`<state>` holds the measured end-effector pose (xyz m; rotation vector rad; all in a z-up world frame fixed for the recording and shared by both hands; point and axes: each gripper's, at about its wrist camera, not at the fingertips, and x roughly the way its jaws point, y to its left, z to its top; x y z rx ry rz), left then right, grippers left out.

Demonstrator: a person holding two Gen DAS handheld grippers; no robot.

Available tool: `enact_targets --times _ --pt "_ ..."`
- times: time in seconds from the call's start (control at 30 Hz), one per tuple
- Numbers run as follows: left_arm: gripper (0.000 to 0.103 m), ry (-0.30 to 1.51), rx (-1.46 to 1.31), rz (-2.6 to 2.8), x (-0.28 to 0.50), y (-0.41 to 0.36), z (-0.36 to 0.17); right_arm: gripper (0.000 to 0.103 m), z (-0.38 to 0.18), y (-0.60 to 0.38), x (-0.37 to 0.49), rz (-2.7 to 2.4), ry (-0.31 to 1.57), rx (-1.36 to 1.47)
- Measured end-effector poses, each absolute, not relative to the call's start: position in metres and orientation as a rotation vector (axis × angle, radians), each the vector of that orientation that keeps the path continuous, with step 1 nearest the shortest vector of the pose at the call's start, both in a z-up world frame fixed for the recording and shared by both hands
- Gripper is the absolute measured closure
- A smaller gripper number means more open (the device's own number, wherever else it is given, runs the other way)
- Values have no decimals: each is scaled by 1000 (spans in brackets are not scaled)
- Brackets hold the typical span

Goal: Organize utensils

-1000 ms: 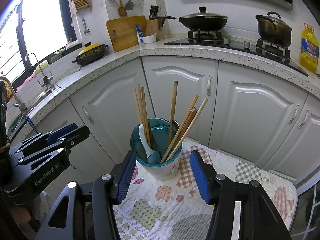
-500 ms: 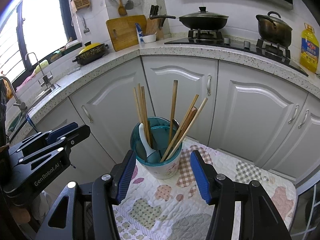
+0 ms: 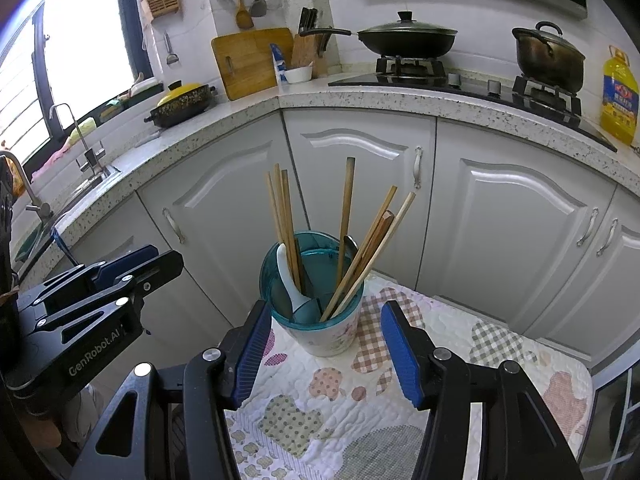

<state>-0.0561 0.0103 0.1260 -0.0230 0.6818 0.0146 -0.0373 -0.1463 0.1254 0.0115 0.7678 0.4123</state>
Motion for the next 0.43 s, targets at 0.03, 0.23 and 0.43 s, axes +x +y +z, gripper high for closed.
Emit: enact_targets --times 0.03,0.23,0.43 --pt "77 683 -23 13 -56 10 125 48 125 -146 -37 413 770 10" --pt "77 689 -15 8 -55 9 121 47 122 -144 -37 413 779 2" --pt "77 684 -16 -1 -54 10 117 47 115 -148 -35 411 792 11"
